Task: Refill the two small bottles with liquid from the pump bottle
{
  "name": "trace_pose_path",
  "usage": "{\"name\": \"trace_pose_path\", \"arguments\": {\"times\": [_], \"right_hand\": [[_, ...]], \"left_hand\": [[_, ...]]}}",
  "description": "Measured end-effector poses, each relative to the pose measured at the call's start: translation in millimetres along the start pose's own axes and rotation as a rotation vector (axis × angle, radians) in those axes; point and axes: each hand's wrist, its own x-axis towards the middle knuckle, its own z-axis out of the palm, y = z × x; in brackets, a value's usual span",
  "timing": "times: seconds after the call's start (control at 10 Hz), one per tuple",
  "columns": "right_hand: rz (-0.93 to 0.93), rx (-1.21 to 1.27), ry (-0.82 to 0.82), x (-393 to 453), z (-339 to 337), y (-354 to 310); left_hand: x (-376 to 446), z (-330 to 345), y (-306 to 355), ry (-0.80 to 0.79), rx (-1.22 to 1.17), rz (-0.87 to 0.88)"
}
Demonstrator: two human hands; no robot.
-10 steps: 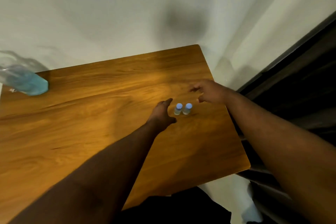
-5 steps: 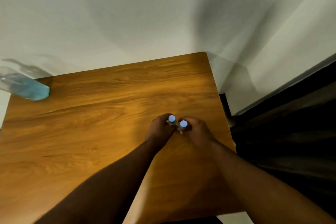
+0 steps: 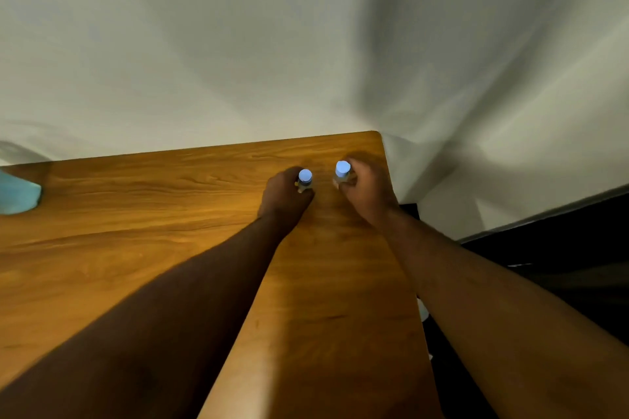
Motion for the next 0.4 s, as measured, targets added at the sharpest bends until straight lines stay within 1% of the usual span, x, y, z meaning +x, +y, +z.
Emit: {"name": "trace_pose_path", "arguments": {"times": [0.2,0.3,0.4], "right_hand": [[0.025,-0.021,-0.018,28.7,11.9,18.2],[0.04,-0.013,-0.036,32.2,15.6,26.8],[0.109,0.006,-0.062,25.8,17.1,32.1]], "left_hand": [[25.1,8.5,-6.6,0.018,-0.042,-0.037],[28.6,9.5,-8.7,-0.009,-0.059,-0.058],[23.2,7.8,-8.8,-0.052,-0.107,-0.141]]}}
